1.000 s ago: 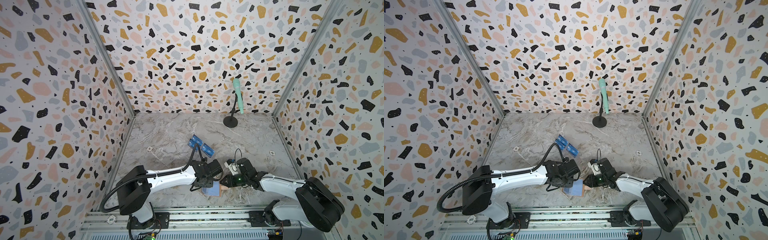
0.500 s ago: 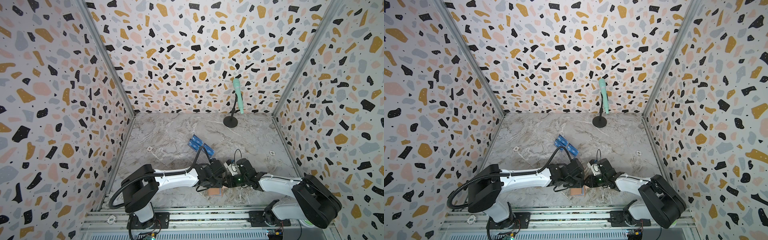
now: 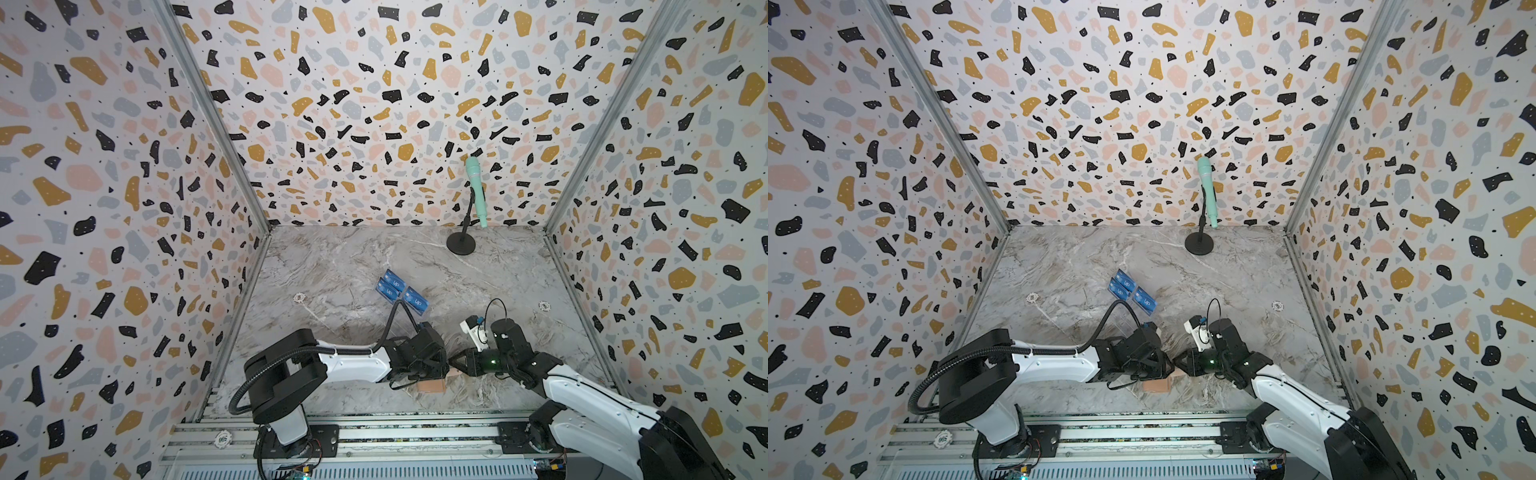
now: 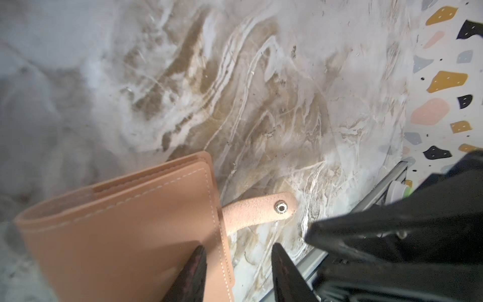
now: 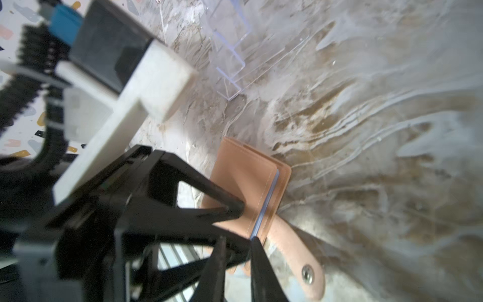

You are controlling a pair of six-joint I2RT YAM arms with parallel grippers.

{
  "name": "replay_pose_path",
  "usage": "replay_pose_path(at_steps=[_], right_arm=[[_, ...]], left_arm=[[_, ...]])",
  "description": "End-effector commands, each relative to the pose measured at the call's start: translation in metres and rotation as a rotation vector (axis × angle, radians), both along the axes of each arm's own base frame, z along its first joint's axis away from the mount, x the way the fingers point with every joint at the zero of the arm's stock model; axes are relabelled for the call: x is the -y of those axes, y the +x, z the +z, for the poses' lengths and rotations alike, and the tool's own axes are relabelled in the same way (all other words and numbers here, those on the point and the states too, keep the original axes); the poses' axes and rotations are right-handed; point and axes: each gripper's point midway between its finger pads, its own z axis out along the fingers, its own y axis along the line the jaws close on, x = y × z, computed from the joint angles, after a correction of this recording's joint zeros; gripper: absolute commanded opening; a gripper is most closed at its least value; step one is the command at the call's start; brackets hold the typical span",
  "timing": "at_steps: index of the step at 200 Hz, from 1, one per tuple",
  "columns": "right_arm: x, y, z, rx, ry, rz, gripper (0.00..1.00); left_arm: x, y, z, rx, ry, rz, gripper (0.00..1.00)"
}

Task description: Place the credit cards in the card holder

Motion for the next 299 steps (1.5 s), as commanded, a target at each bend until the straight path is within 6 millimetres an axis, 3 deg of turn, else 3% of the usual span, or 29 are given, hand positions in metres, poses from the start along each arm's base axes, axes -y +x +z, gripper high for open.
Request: replay_pose_path(at_steps=[1,98,169,258,299], right_arm=[[0.008,-0.022,-0.012,-0.080,-0.007,0.003,0.19],[-0.018,-0.036,-0.004,-0.118,0.079,0.074,0.17],[-0.030,-0.020,-0.005,-0.077,0.106,0.045,0.17],[-0.034,-0.021,-0.031,-0.104,0.042,0.063,0.16],[-0.023,-0.018,-0.050,-0.114,-0.083,0.039,0.16]], left_arm=[[-0.003,0.002,-0.003,-0.024,-0.046,0.053,0.44],[-0.001,0.008,-0.003,-0.068,-0.222,0.171,0.43],[0.001,0.006,-0.007,-0.088,-0.239,0.173,0.42],[0.009,0.008,-0.003,-0.099,-0.256,0.165,0.42],[0.015,0.008,0.008,-0.087,-0.268,0.138,0.41]])
